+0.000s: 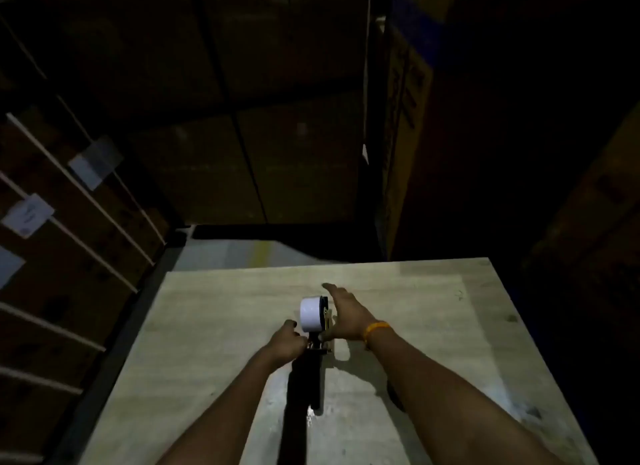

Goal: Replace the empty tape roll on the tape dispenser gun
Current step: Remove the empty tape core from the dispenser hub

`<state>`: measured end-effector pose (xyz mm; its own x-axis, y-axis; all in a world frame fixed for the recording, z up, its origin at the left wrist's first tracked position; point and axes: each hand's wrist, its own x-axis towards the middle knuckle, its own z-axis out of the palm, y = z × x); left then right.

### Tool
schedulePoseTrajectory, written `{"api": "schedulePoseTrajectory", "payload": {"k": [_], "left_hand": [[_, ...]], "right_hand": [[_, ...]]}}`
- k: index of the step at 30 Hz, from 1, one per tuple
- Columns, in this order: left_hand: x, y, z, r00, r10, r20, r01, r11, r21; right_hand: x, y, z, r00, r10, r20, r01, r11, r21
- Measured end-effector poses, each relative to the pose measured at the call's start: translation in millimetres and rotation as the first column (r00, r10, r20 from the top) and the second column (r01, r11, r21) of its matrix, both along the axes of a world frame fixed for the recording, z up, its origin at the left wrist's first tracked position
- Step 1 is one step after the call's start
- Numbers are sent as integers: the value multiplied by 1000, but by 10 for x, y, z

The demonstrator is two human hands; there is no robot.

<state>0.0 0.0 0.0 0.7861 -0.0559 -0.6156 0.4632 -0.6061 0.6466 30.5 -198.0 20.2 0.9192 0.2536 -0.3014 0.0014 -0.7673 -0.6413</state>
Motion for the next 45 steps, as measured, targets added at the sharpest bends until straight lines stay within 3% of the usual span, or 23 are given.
{"api": "schedulePoseTrajectory", "payload": {"k": [5,9,12,16,19,25,28,34,38,42,45], "left_hand": [[-6,-17,63,996,88,-28,-89,996,-29],[2,52,10,990,135,-53,-138,989,-60],[74,158,-163,978,201,-61,-206,973,-104],[106,169,-188,953,293,-81,-303,936,-178],[99,224,-300,968,220,-124,-239,957,-165],[-5,299,-533,998,-28,-60,15,979,-203],[-14,301,-572,995,-85,-47,79,991,-104],[4,269,-689,982,-186,-4,186,982,2],[-18,224,-769,963,-262,64,252,958,139],[-53,201,-807,955,-283,93,252,933,259],[-90,163,-832,961,-251,114,209,932,296]], "right_hand": [[218,115,12,972,231,51,-221,962,-159],[277,262,-64,970,237,50,-223,954,-200],[279,282,-124,983,161,84,-152,983,-104],[155,169,-285,991,-55,121,35,986,161],[10,123,-398,969,-241,62,211,927,310],[-188,142,-596,915,-400,-48,391,852,348],[-199,192,-632,902,-429,-44,424,862,278],[-134,139,-661,922,-377,-89,373,926,-60],[-54,176,-643,971,-233,-63,214,952,-217],[57,276,-674,991,-40,-124,-15,909,-415],[83,328,-685,994,6,-106,-54,887,-459]]}}
